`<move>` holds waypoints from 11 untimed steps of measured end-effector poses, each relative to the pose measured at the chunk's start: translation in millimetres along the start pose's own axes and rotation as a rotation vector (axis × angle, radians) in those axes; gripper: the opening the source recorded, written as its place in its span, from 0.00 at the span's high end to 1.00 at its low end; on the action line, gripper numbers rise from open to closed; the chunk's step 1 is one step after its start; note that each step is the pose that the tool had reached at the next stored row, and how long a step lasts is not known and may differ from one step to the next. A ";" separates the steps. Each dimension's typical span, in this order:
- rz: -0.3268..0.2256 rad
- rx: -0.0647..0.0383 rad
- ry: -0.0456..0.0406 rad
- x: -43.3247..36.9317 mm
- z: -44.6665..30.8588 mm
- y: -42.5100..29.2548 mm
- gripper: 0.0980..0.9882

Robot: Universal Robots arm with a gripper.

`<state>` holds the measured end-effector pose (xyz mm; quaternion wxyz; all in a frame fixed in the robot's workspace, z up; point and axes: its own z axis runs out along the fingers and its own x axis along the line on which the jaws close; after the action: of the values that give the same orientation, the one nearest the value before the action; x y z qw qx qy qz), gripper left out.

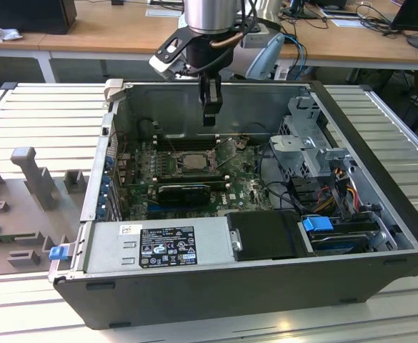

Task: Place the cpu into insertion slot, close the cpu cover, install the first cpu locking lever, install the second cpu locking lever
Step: 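Close the cpu cover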

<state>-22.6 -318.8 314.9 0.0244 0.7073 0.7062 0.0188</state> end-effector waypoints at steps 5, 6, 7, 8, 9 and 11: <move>0.000 0.000 0.0001 -0.1 -8.0 1.5 0.99; 0.000 0.000 0.0002 0.0 -8.1 2.5 0.99; 0.000 0.000 0.0001 0.0 -8.3 3.8 0.99; 0.000 0.000 -0.0002 -0.1 -9.0 5.6 0.99; 0.000 0.000 -0.0001 -0.1 -9.4 6.3 0.99; 0.000 0.000 0.0000 -0.1 -10.9 7.7 0.99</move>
<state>-15.6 -318.8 326.2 0.0244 0.7073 0.7062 0.0188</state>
